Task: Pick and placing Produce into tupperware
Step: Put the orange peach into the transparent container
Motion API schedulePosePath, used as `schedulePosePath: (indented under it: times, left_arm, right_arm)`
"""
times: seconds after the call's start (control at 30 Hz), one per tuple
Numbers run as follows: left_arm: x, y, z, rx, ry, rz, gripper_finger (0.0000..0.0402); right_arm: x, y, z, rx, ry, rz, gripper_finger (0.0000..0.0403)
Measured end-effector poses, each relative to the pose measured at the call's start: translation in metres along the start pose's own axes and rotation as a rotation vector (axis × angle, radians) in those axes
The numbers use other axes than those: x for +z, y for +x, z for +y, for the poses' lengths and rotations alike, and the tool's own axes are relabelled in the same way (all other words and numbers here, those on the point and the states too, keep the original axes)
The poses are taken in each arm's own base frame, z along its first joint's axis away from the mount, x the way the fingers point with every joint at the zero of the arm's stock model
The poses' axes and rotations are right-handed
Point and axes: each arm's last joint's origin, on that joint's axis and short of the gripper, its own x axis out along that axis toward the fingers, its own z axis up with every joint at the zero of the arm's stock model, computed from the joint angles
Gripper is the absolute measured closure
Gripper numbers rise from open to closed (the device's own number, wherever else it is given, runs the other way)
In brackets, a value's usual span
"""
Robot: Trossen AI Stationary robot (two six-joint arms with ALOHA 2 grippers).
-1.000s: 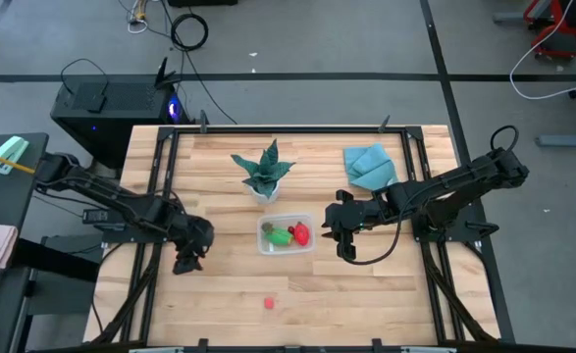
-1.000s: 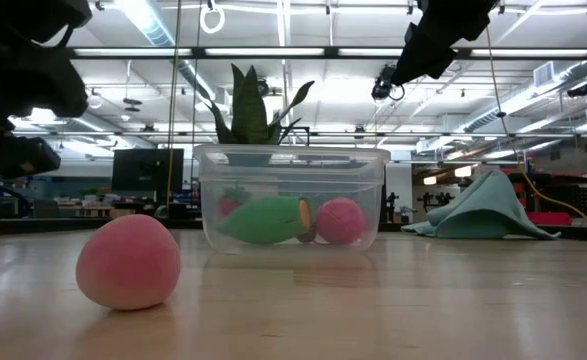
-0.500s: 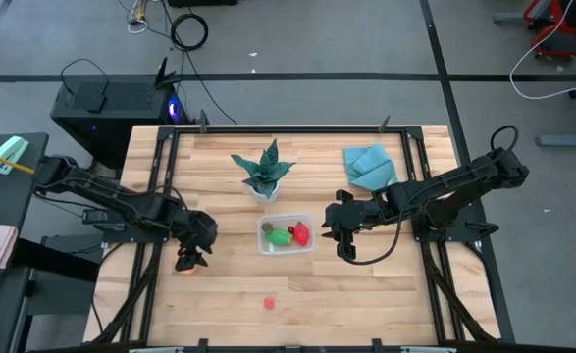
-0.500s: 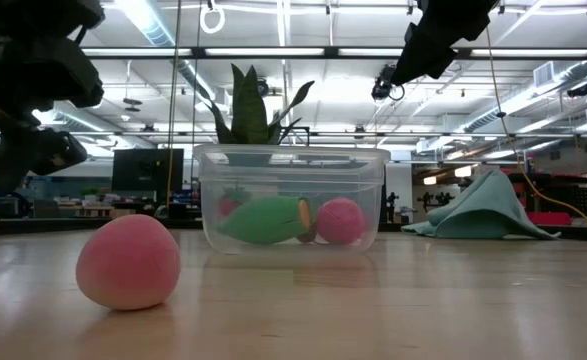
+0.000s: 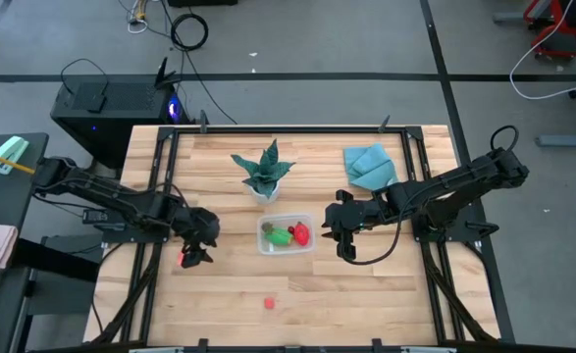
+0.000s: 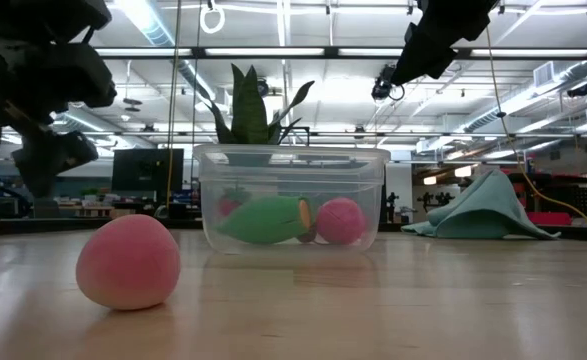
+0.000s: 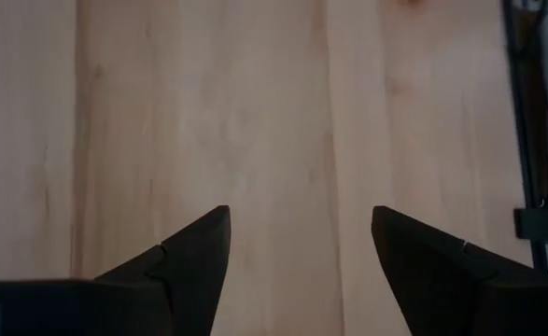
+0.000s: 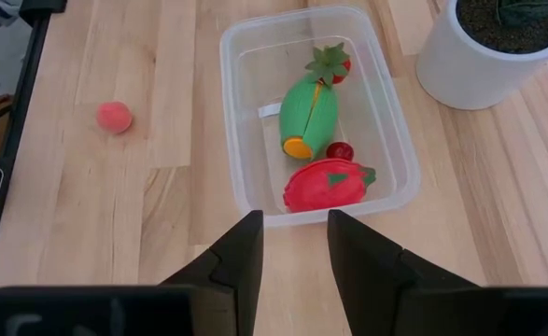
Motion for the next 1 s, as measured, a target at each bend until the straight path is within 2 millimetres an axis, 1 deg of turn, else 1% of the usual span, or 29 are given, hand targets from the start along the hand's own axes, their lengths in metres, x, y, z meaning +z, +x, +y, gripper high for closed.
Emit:
schedulePosePath:
  times: [0.17,0.23,0.3,0.4,0.57,0.7,0.83,1.0]
  left_arm:
    - [0.009,0.000,-0.004,-0.032,0.085,-0.096,0.0145]
    - [0.012,-0.001,-0.005,-0.040,0.036,-0.122,0.0149]
    - [0.012,-0.001,-0.004,-0.058,0.021,-0.118,0.0153]
    - [0.012,-0.005,-0.005,-0.038,0.028,-0.051,0.0158]
    - [0.013,-0.023,-0.009,0.140,0.058,0.071,0.0157]
    - [0.016,-0.032,-0.017,0.222,0.082,0.097,0.0158]
    - [0.009,-0.030,-0.022,0.224,0.070,0.150,0.0156]
    - [-0.003,-0.023,-0.030,0.238,0.047,0.260,0.0136]
  right_arm:
    - [0.000,0.000,0.000,0.000,0.000,0.000,0.0275]
    - [0.000,0.000,0.000,0.000,0.000,0.000,0.0275]
    - [0.000,0.000,0.000,0.000,0.000,0.000,0.0275]
    - [0.000,0.000,0.000,0.000,-0.006,-0.001,0.0275]
    - [0.001,0.000,0.000,0.003,-0.007,-0.009,0.0275]
    - [0.001,0.000,0.000,0.004,-0.007,-0.012,0.0275]
    - [0.001,0.000,0.000,0.003,-0.007,-0.012,0.0275]
    - [0.001,0.000,0.000,0.003,-0.006,-0.012,0.0275]
